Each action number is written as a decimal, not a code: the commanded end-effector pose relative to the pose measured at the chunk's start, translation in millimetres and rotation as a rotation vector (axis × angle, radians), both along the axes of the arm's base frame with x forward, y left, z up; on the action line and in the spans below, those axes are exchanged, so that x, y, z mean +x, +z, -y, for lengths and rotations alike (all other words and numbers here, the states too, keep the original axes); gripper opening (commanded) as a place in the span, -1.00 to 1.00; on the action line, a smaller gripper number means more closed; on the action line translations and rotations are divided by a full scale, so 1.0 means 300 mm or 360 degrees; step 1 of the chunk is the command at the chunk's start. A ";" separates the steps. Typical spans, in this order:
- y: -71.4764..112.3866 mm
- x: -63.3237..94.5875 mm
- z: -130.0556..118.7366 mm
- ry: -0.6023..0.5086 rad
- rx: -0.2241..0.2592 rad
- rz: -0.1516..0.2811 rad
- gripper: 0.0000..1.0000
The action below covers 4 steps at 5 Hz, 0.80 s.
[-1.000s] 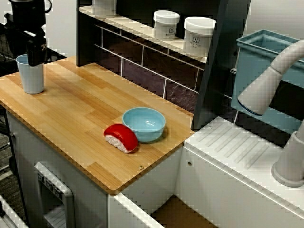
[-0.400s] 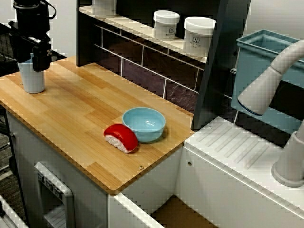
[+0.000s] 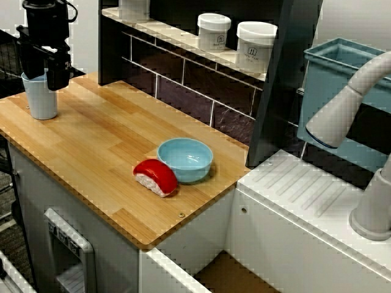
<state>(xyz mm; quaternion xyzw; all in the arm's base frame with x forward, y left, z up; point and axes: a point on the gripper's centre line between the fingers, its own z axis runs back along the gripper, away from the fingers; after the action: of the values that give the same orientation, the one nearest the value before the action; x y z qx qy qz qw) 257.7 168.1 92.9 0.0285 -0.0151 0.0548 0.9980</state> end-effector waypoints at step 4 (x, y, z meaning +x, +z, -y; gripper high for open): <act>0.043 0.034 -0.004 -0.0010 0.0050 0.0038 1.00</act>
<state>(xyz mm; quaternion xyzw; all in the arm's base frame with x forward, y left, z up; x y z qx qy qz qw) 269.3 165.9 92.9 0.0332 -0.0074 0.0505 0.9981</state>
